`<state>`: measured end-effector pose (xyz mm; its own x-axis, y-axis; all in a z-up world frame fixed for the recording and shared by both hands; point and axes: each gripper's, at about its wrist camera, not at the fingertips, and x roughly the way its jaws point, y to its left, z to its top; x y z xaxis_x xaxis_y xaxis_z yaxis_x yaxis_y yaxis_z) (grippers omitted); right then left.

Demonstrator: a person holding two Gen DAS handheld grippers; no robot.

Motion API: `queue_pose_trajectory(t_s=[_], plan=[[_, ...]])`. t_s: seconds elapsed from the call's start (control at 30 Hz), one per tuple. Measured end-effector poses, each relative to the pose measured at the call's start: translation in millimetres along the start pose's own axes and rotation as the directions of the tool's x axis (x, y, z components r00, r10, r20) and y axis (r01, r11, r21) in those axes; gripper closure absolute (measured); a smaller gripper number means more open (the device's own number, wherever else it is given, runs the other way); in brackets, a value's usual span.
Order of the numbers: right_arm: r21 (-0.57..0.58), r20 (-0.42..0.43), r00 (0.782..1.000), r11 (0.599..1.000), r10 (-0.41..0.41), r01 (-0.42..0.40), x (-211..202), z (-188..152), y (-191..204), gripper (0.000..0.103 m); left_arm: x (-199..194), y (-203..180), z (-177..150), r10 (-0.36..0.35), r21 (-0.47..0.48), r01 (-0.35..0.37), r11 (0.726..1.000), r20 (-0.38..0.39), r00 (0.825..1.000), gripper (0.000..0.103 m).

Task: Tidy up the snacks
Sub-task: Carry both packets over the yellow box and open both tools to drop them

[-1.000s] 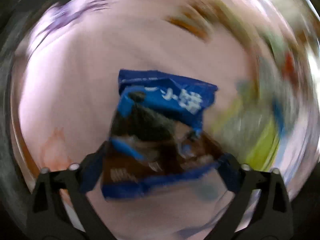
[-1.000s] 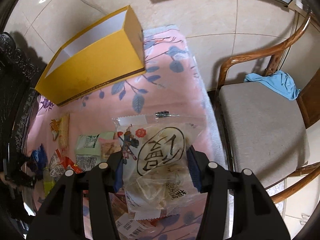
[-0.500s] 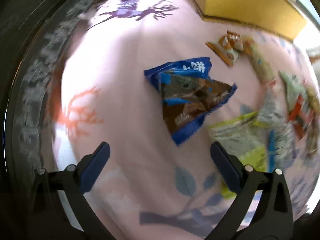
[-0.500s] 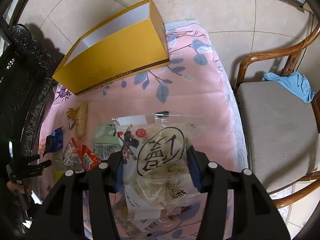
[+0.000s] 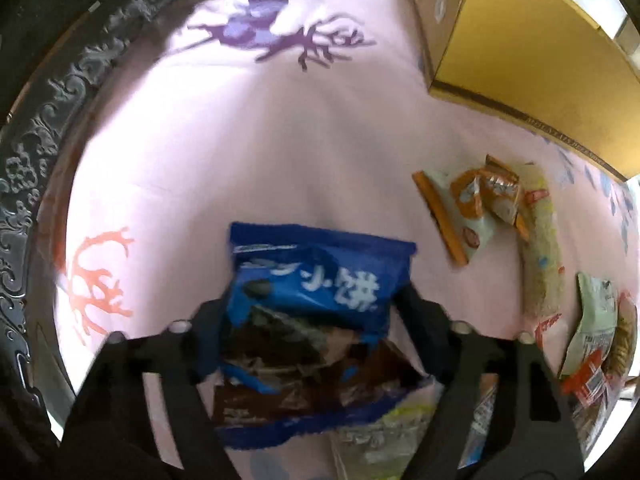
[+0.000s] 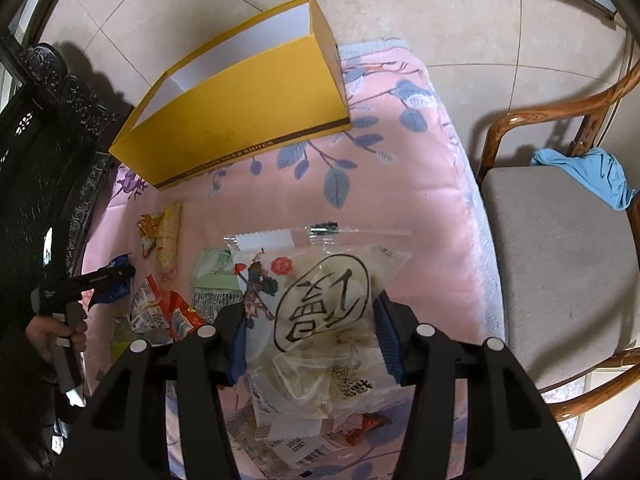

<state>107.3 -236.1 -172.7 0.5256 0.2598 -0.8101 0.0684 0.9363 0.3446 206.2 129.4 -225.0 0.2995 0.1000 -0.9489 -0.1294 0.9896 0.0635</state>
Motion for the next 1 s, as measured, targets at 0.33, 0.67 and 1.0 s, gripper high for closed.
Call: queue_pose_trajectory(t_s=[0.33, 0.67, 1.0], plan=[[0.02, 0.056, 0.998, 1.0, 0.022, -0.023, -20.8, 8.5, 5.3, 0.05, -52.6, 9.3, -23.6, -0.128, -0.003, 0.129, 0.992, 0.062, 0.99, 0.04], [-0.095, 0.225, 0.97, 0.993, 0.089, -0.069, -63.1, 77.5, 53.1, 0.05, -169.1, -50.8, 46.0, -0.131, 0.07, 0.113, 0.991, 0.392, 0.911, 0.039], [-0.137, 0.243, 0.966, 0.989, 0.088, -0.055, -41.7, 227.8, 70.6, 0.05, -160.6, -103.2, 181.8, -0.226, 0.195, 0.157, 0.968, 0.403, 0.887, 0.039]])
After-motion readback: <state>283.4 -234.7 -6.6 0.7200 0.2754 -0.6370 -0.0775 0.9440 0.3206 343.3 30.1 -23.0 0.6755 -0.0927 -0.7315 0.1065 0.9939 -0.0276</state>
